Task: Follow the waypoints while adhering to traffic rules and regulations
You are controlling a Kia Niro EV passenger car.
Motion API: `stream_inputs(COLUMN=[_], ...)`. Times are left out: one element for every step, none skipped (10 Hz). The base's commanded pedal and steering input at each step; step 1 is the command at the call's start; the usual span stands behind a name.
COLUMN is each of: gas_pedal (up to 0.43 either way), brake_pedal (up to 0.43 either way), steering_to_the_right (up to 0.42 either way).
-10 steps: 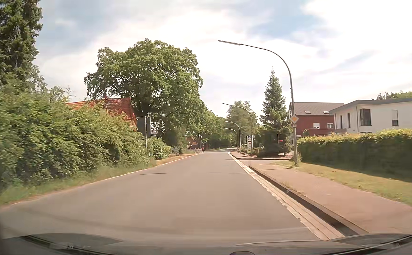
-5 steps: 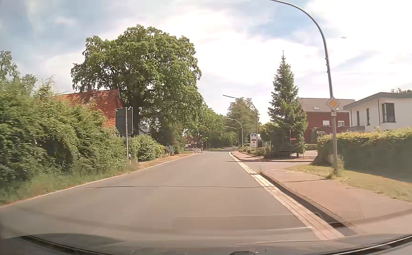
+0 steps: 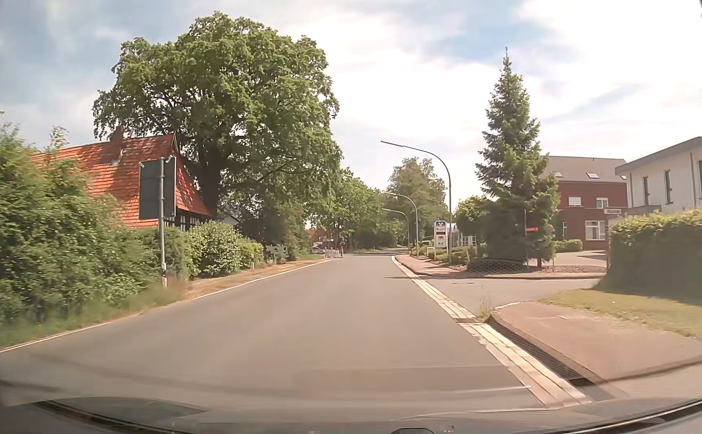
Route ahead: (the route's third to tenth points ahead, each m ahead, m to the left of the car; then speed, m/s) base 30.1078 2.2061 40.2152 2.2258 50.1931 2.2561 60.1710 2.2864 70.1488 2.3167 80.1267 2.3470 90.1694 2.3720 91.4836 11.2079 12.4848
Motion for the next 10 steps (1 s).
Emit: stream_inputs(gas_pedal=[0.098, 0.098, 0.11, 0.118, 0.118, 0.118, 0.118, 0.118, 0.118, 0.118], brake_pedal=[0.0, 0.0, 0.0, 0.0, 0.0, 0.0, 0.0, 0.0, 0.0, 0.0], steering_to_the_right=[0.0, 0.001, 0.003, 0.004, 0.005, 0.004, 0.005, 0.004, 0.004, 0.002])
